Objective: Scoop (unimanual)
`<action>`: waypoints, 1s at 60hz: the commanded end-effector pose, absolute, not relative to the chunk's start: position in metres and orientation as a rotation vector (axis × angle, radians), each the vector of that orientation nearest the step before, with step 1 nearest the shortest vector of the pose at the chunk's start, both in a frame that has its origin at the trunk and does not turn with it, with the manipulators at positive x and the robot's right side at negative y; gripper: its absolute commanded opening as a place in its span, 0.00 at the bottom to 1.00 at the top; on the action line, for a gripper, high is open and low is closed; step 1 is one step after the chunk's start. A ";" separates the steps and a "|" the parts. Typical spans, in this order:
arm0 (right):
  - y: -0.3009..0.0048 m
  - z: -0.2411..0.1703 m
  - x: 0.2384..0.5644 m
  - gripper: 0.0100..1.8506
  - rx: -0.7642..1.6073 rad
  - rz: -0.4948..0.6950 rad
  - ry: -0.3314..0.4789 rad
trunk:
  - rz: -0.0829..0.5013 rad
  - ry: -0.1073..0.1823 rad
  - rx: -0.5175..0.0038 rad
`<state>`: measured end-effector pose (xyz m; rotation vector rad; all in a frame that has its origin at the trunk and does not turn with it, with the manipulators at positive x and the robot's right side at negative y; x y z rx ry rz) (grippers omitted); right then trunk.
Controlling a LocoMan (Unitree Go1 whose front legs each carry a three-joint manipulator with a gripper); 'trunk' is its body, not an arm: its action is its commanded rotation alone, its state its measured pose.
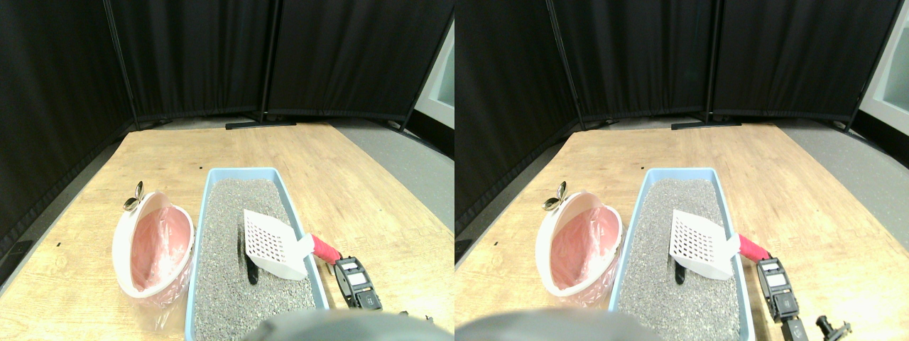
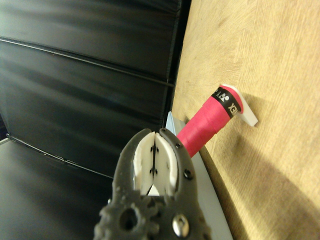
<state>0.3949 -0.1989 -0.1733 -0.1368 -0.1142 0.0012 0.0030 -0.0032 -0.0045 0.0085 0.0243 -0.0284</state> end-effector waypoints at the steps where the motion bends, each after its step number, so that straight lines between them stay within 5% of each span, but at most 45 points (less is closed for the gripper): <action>1: -0.199 -0.165 0.395 0.23 -0.146 -0.004 -0.153 | -0.023 0.023 0.003; 31: -0.198 -0.162 0.385 0.22 -0.099 0.052 -0.206 | -0.031 0.016 -0.004; 45: -0.198 -0.165 0.389 0.43 0.053 0.056 -0.226 | -0.026 0.021 -0.013; 60: -0.200 -0.171 0.396 0.49 0.143 0.080 -0.216 | -0.022 0.026 -0.019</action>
